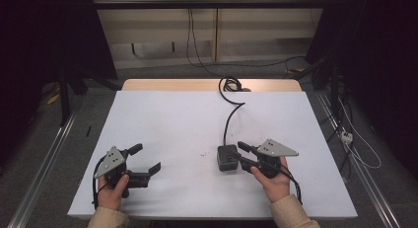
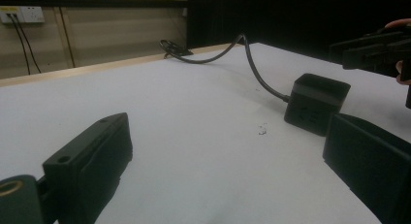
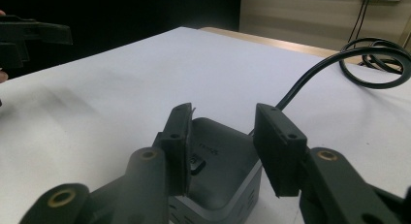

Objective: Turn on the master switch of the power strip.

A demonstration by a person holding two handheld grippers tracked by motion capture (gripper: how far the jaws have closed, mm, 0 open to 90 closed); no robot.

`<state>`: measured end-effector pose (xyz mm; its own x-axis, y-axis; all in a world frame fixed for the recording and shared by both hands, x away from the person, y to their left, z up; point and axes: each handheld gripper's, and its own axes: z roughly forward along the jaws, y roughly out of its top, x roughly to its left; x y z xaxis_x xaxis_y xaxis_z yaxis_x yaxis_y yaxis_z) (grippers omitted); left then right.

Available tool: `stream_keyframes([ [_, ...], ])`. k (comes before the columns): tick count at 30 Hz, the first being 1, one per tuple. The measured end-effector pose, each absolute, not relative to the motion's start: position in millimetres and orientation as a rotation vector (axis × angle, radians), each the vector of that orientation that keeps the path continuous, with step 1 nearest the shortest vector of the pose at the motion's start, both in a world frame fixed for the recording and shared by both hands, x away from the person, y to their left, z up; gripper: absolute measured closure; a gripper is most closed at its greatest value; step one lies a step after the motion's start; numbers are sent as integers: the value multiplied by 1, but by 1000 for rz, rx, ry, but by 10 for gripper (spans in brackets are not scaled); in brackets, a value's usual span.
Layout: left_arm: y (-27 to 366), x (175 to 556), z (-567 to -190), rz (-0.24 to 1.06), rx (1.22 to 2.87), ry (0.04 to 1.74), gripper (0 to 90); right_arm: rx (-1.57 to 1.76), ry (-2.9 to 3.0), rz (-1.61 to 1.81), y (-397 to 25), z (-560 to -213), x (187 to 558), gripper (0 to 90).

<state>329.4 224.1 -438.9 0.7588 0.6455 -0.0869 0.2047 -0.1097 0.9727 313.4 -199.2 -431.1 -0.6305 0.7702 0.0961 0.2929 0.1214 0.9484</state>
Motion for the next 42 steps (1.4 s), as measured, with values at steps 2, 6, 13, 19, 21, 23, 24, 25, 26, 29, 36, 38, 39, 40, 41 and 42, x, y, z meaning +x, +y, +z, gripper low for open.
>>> stream_keyframes([
  [2,224,329,-439,427,1674,683,33,1027,1989,1524,-199,-431,314,618],
  [6,224,329,-439,428,1675,683,32,1021,2003,1525,-198,-431,314,652],
  [13,224,329,-439,427,1675,683,33,1020,2018,1522,-196,-433,315,686],
  [19,224,329,-439,425,1674,686,33,1011,2048,1529,-194,-433,314,742],
  [21,224,329,-439,425,1674,686,33,1013,2055,1531,-194,-433,314,753],
  [23,224,329,-439,426,1673,686,33,1014,2063,1534,-194,-433,315,770],
  [24,224,329,-439,426,1673,687,33,1015,2067,1535,-194,-433,315,778],
  [25,224,329,-439,426,1674,686,33,1014,2071,1538,-194,-433,314,784],
  [26,224,329,-439,426,1674,686,33,1015,2073,1539,-194,-433,314,792],
  [29,224,329,-439,427,1675,686,33,1011,2079,1540,-193,-434,314,816],
  [36,224,329,-439,426,1673,686,33,1008,2084,1540,-193,-434,315,845],
  [38,224,329,-439,426,1672,688,33,1008,2084,1541,-193,-434,315,846],
  [39,224,329,-439,426,1673,687,33,1008,2084,1541,-193,-434,315,847],
  [40,224,329,-439,426,1672,686,33,1008,2085,1540,-193,-434,315,849],
  [41,224,329,-439,425,1672,687,33,1008,2085,1539,-193,-434,315,852],
  [42,224,329,-439,426,1672,688,33,1008,2086,1539,-193,-434,315,855],
])
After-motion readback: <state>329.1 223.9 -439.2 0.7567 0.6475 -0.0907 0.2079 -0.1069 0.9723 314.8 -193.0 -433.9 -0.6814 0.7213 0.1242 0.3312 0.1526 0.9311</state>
